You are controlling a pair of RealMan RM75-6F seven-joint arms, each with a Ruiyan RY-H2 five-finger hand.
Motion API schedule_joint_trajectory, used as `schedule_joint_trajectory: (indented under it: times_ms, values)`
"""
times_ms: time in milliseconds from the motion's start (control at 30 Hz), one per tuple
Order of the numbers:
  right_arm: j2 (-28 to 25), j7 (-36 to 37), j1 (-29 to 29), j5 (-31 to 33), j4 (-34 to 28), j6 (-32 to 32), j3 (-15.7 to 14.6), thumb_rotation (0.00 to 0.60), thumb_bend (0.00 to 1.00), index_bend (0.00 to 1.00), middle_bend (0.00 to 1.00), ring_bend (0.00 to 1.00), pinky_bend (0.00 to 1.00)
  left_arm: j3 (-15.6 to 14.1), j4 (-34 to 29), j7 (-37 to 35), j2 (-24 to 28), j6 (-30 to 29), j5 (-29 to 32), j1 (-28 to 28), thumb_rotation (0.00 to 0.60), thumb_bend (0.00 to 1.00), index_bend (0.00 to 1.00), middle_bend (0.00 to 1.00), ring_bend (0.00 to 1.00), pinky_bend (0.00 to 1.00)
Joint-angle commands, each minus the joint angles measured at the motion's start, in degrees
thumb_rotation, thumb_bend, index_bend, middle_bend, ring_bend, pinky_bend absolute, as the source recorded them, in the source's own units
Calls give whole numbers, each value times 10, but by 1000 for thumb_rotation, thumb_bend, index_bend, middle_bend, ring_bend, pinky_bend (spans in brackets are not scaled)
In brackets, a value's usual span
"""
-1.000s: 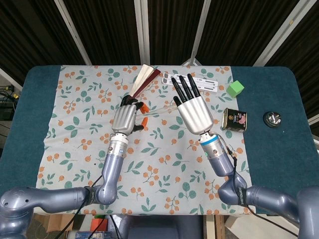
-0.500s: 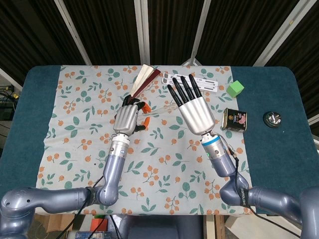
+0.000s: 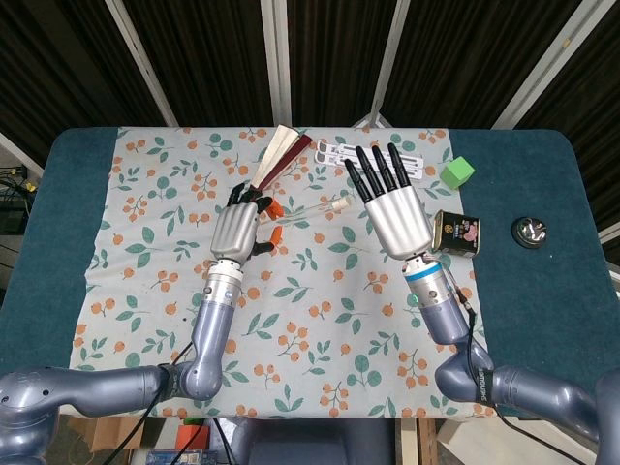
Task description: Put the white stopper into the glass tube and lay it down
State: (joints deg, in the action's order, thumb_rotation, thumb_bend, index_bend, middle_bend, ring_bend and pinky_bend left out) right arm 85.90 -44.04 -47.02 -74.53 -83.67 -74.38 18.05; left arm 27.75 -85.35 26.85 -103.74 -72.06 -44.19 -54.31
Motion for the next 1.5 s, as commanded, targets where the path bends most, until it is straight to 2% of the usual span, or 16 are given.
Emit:
schedule_joint_trajectory:
  times_ms: [33, 433, 700, 967, 1300, 1500]
  values:
    - [-2, -1, 2, 2, -2, -1, -1, 600, 474, 0, 10, 0, 0, -1, -2, -3, 2, -1, -2, 3, 600, 604, 599, 661, 205, 60]
    - [-17, -6, 22, 30, -13, -3, -4, 600, 474, 6, 11, 0, 0, -22, -12, -13, 27, 0, -21, 27, 600, 603, 599, 661, 206, 60]
    - [-23, -16, 27, 41, -20, 5, -10, 600, 475, 172, 13, 0, 0, -26, -16, -22, 29, 0, -30, 34, 600, 603, 599, 662, 206, 60]
    - [-24, -22, 20, 40, -30, 12, -9, 600, 474, 174, 13, 0, 0, -31, -26, -16, 25, 0, -36, 32, 600, 603, 599, 662, 205, 60]
    - [-15, -28, 15, 35, -36, 12, -13, 600, 475, 174, 13, 0, 0, -25, -31, -5, 10, -4, -35, 23, 600, 603, 600, 662, 205, 60]
    - [-17, -23, 22, 43, -28, 10, -16, 600, 474, 174, 13, 0, 0, -43, -25, 11, 14, 0, -38, 27, 600, 603, 600, 662, 205, 60]
